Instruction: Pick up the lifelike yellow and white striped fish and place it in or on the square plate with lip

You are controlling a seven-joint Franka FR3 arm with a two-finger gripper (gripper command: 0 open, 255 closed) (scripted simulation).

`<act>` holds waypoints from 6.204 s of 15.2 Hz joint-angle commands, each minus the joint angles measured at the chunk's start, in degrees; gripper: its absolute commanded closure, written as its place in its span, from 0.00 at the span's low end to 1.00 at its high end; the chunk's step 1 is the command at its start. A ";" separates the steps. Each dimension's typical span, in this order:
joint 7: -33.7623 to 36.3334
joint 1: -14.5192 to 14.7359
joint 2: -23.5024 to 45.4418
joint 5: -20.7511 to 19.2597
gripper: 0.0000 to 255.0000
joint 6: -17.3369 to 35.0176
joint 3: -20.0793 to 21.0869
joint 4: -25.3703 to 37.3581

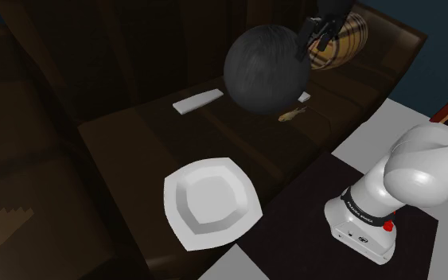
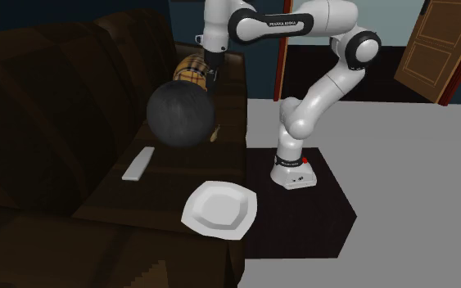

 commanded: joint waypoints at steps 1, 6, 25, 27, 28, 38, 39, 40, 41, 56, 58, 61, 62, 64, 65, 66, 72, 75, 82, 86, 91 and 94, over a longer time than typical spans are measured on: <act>0.00 0.00 0.00 0.00 0.00 0.00 0.00 0.00; -24.01 5.57 -13.04 -0.02 0.00 11.21 -14.76 -16.19; -91.20 33.88 -12.25 -8.31 0.00 27.32 -73.43 -22.51; -91.21 34.68 -11.76 -8.46 0.00 28.87 -74.17 -23.24; -91.19 34.68 -11.78 -8.47 0.00 28.86 -74.17 -23.24; -91.17 34.59 -11.85 -8.52 1.00 28.78 -74.14 -23.26; -91.17 34.60 -11.84 -8.52 1.00 28.79 -74.15 -23.26; -91.17 34.60 -11.84 -8.53 1.00 28.79 -74.15 -23.26; -91.17 34.60 -11.84 -8.53 1.00 28.79 -74.15 -23.26; -86.47 31.92 -15.54 -5.16 1.00 20.51 -65.03 -19.39; -85.72 31.74 -16.02 -4.59 1.00 19.22 -63.72 -18.58; -84.63 31.59 -16.64 -3.73 1.00 17.33 -61.87 -17.27; -83.53 31.37 -17.11 -3.30 1.00 18.42 -60.57 -18.90; -81.28 31.21 -18.00 -2.37 1.00 20.67 -58.00 -21.99; -80.13 31.27 -18.41 -1.86 1.00 21.85 -56.70 -23.45; -78.95 31.45 -18.78 -1.31 1.00 23.06 -55.41 -24.86; -71.47 34.89 -19.91 2.57 1.00 31.29 -47.55 -31.89; -67.42 38.30 -19.39 4.77 1.00 36.19 -43.69 -34.35; -57.88 49.84 -13.62 10.51 1.00 49.48 -35.42 -36.61; -52.97 57.63 -7.39 14.08 1.00 57.35 -31.71 -35.49; -47.86 67.33 2.24 18.56 1.00 65.92 -28.69 -31.73; -45.40 72.82 8.43 21.18 1.00 69.91 -27.77 -28.38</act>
